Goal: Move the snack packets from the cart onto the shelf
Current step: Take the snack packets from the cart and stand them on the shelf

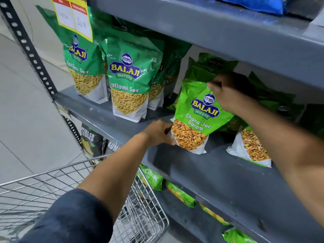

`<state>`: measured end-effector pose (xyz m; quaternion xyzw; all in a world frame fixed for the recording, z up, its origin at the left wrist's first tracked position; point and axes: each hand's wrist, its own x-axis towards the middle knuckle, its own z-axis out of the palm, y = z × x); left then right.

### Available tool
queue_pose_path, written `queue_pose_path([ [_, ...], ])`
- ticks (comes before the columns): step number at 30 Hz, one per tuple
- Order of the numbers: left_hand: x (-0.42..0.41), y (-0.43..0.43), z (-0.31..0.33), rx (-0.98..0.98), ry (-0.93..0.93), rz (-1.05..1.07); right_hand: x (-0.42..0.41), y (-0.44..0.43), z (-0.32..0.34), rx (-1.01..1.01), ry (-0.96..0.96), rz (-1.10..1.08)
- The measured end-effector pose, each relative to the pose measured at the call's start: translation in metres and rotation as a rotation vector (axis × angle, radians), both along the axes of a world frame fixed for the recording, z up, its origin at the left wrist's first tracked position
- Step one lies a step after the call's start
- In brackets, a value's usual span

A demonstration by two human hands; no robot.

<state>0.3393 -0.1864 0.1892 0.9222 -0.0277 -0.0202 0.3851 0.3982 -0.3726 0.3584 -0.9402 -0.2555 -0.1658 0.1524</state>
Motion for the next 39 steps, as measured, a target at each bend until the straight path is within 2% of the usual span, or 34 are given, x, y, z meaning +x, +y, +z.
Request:
queue_pose_path([
  [5, -0.002, 0.000, -0.007, -0.108, 0.033, 0.032, -0.010, -0.012, -0.005, -0.025, -0.189, 0.089],
  [8, -0.013, 0.005, -0.007, -0.303, 0.067, 0.059, -0.017, -0.025, -0.002, 0.009, -0.308, 0.058],
  [10, -0.031, 0.017, -0.009, -0.324, -0.005, 0.199, -0.025, -0.037, -0.006, 0.016, -0.310, 0.063],
  [13, -0.071, 0.050, -0.022, -0.209, -0.124, 0.438, -0.046, -0.050, -0.027, 0.066, -0.317, 0.168],
  [15, -0.105, 0.073, -0.033, -0.316, -0.140, 0.571, -0.059, -0.045, -0.047, 0.027, -0.413, 0.343],
  [17, -0.142, 0.099, -0.047, -0.408, -0.171, 0.735, -0.079, -0.026, -0.071, 0.011, -0.430, 0.515],
  [20, -0.203, 0.137, -0.073, -0.363, -0.136, 0.944, -0.123, 0.011, -0.108, 0.036, -0.238, 0.722],
  [23, -0.259, 0.161, -0.106, -0.186, 0.094, 1.066, -0.168, 0.047, -0.148, -0.019, -0.006, 0.910],
  [25, -0.287, 0.161, -0.127, -0.190, 0.270, 1.166, -0.191, 0.072, -0.174, -0.138, 0.214, 0.958],
  [27, -0.310, 0.151, -0.148, -0.231, 0.422, 1.294, -0.208, 0.096, -0.205, -0.335, 0.475, 0.894],
  [28, -0.321, 0.144, -0.160, -0.279, 0.518, 1.383, -0.213, 0.108, -0.222, -0.422, 0.593, 0.864],
  [30, -0.341, 0.126, -0.187, -0.520, 0.720, 1.511, -0.220, 0.132, -0.255, -0.534, 0.780, 0.834],
  [33, -0.371, 0.100, -0.217, -0.820, 0.916, 1.565, -0.228, 0.170, -0.298, -0.576, 0.941, 0.820],
  [35, -0.387, 0.089, -0.234, -0.932, 0.956, 1.614, -0.234, 0.195, -0.326, -0.579, 1.001, 0.811],
  [39, -0.399, 0.086, -0.261, -1.049, 0.853, 1.683, -0.244, 0.229, -0.371, -0.586, 1.093, 0.794],
])
